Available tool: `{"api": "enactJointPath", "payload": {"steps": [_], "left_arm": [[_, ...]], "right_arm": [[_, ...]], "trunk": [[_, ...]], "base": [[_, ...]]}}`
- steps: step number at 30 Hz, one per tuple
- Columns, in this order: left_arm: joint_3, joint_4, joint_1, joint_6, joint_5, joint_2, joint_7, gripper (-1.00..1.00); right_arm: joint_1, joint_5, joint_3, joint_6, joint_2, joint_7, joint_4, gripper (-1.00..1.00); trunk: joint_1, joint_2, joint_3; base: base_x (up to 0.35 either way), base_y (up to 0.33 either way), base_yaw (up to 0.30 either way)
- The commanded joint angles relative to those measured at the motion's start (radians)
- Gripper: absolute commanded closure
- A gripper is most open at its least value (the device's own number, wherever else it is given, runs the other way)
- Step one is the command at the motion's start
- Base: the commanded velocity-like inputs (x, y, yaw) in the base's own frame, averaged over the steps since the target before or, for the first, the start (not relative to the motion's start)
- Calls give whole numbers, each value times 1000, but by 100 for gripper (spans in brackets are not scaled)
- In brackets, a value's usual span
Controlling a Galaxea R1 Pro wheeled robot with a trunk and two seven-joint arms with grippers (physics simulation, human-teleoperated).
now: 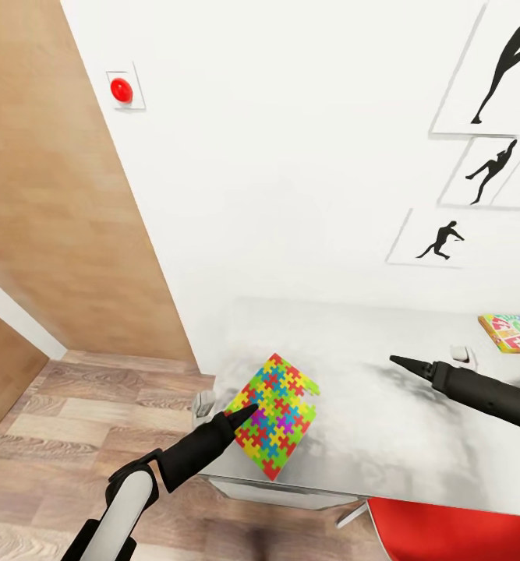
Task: Put all the toys in the child's room - the three board games (two on the bed and one on the table), the two jigsaw puzzles on the table, and the tennis ball on the table - inside the toy box on the table in the child's room.
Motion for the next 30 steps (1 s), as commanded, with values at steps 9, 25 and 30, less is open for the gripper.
{"api": "enactJointPath", "payload": {"steps": [9, 25, 30], "left_arm": [[0, 1, 0, 3, 2, 1, 1, 100], [0, 2, 0, 3, 6, 1, 1, 100], [0, 2, 0, 3, 8, 1, 1, 100]], "right_arm": [[0, 9, 0, 4, -1, 35, 0, -100], [0, 9, 0, 4, -1, 43, 0, -100], [0, 9, 0, 4, -1, 43, 0, -100]], "trunk": [[1, -2, 5], [1, -2, 28], [1, -2, 36]], "base": [[0, 0, 0], [0, 0, 0], [0, 0, 0]]}}
